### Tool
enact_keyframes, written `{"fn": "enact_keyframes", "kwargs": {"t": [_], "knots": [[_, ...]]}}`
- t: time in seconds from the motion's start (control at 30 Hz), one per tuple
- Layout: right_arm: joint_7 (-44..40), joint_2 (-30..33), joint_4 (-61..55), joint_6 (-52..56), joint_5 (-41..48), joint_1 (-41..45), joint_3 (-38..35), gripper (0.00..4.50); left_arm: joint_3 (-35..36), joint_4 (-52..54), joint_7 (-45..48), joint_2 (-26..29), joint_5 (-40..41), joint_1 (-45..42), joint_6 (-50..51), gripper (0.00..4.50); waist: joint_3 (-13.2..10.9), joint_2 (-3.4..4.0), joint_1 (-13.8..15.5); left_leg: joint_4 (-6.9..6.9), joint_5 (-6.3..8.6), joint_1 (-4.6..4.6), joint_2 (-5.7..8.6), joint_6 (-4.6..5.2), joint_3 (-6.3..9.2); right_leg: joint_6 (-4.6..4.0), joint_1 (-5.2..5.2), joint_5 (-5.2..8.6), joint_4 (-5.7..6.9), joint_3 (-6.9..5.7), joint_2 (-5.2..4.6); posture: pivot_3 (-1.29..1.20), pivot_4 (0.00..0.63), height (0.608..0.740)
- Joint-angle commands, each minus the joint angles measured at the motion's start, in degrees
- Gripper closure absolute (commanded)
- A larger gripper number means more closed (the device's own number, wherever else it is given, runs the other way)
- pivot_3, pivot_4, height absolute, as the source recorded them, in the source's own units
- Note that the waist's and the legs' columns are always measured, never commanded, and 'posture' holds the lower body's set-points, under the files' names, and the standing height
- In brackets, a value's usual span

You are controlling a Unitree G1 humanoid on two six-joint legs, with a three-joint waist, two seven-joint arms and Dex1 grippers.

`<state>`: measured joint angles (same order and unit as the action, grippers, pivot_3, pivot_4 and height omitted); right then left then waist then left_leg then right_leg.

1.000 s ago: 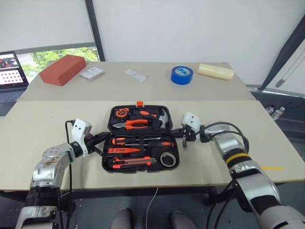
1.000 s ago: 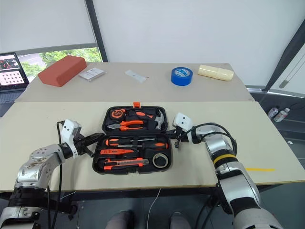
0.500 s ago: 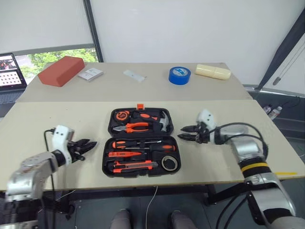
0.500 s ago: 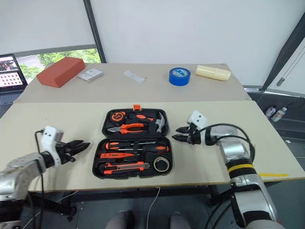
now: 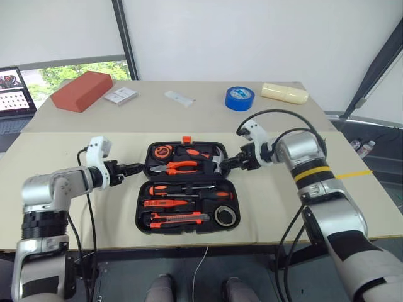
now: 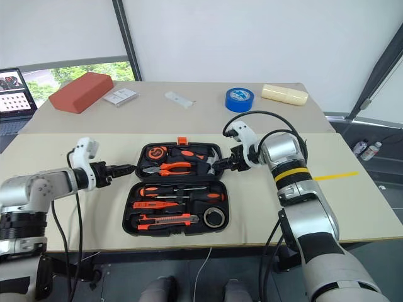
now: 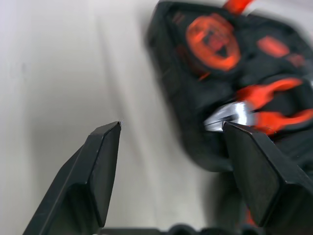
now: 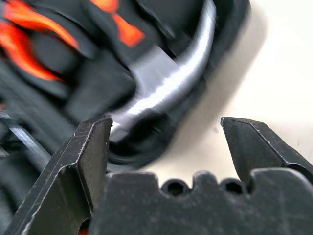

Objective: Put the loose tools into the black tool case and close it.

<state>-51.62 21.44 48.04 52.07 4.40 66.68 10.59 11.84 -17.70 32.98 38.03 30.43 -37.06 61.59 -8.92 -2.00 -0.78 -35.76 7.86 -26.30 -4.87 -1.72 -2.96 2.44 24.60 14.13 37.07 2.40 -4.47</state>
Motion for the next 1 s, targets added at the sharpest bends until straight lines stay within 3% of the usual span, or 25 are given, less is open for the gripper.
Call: {"fn": "enact_keyframes", "kwargs": {"t": [0.03, 0.07, 0.1, 0.3, 0.37, 0.53, 0.7, 0.8, 1.0], "knots": [[2.09, -0.77, 4.56, -2.67, -0.66, 3.59, -1.38, 1.05, -0.14, -0.68, 0.41, 0.06, -0.71, -2.42, -0.59, 0.95, 0.00, 0.00, -0.30, 0.00, 0.00, 0.01, -0.01, 0.00, 0.01, 0.00, 0.00, 0.00, 0.01, 0.00, 0.02, 0.00, 0.150, 0.740], [2.28, -0.92, 5.63, -2.56, -0.82, 4.06, -1.41, 1.43, -0.02, -1.11, 0.49, -0.30, -0.63, -2.84, -0.83, 1.47, 0.00, 0.00, -0.45, 0.01, 0.00, 0.02, -0.01, 0.00, 0.02, 0.00, 0.02, 0.00, 0.04, 0.00, 0.02, 0.00, 0.150, 0.740], [2.28, -1.00, 6.43, -2.55, -0.99, 4.41, -1.39, 1.70, 0.09, -1.41, 0.50, -0.55, -0.60, -3.13, -1.03, 1.63, 0.00, 0.00, -0.51, 0.01, 0.00, 0.03, -0.02, 0.00, 0.04, -0.01, 0.02, 0.00, 0.05, 0.00, 0.04, 0.00, 0.150, 0.740], [2.99, -1.48, 8.20, -0.44, -0.04, 4.39, -3.63, 3.86, 0.89, -3.98, 1.71, -2.71, -0.71, -4.93, -2.45, 3.92, 0.00, 0.00, -0.26, -0.12, -0.02, 0.06, 0.00, -0.02, 0.10, 0.02, -0.13, -0.02, 0.08, -0.01, 0.04, 0.00, 0.150, 0.740], [3.30, -1.90, 7.22, -0.59, 1.79, 3.96, -6.13, 4.48, 2.57, -4.31, 1.85, -3.64, -0.46, -4.37, -5.30, 4.50, 0.00, 0.00, -0.22, -0.14, -0.05, 0.08, 0.02, -0.04, 0.12, 0.03, -0.18, -0.07, 0.07, -0.01, 0.03, 0.00, 0.150, 0.740], [0.90, -2.77, -7.67, -11.68, 7.13, -1.53, -11.49, 4.48, 7.89, 0.83, 5.79, -5.63, 1.18, 0.59, -18.76, 4.50, -0.01, 0.00, -0.43, -0.11, -0.14, 0.10, 0.01, -0.05, 0.15, 0.01, -0.17, -0.16, 0.05, 0.00, 0.05, 0.00, 0.150, 0.740], [-3.34, -0.44, -22.73, -33.04, 6.45, -13.33, -10.51, 4.48, 9.68, 9.15, 10.60, -7.12, -0.94, 10.24, -36.17, 4.50, -0.07, 0.01, -0.58, 0.07, -0.13, -0.24, 0.01, -0.06, 0.13, 0.02, 0.20, -0.16, 0.03, 0.02, 0.05, 0.00, 0.150, 0.740], [-3.23, 2.61, -23.40, -51.09, 1.75, -20.00, -8.37, 4.48, 8.83, 12.85, 14.38, -7.02, -2.92, 17.04, -45.26, 4.50, -0.07, 0.01, -0.15, 0.10, -0.12, -0.58, 0.02, -0.07, 0.12, 0.03, 0.50, -0.16, 0.00, 0.02, 0.04, 0.00, 0.150, 0.740], [3.08, 8.09, -14.10, -88.41, -7.46, -29.03, -6.06, 4.48, 6.08, 14.45, 19.79, -5.78, -11.14, 31.04, -67.84, 4.50, -0.07, 0.06, 0.11, 0.05, -0.10, -0.49, 0.03, -0.09, 0.02, 0.04, 0.36, -0.16, -0.19, 0.04, -0.01, 0.00, 0.150, 0.740]]}}
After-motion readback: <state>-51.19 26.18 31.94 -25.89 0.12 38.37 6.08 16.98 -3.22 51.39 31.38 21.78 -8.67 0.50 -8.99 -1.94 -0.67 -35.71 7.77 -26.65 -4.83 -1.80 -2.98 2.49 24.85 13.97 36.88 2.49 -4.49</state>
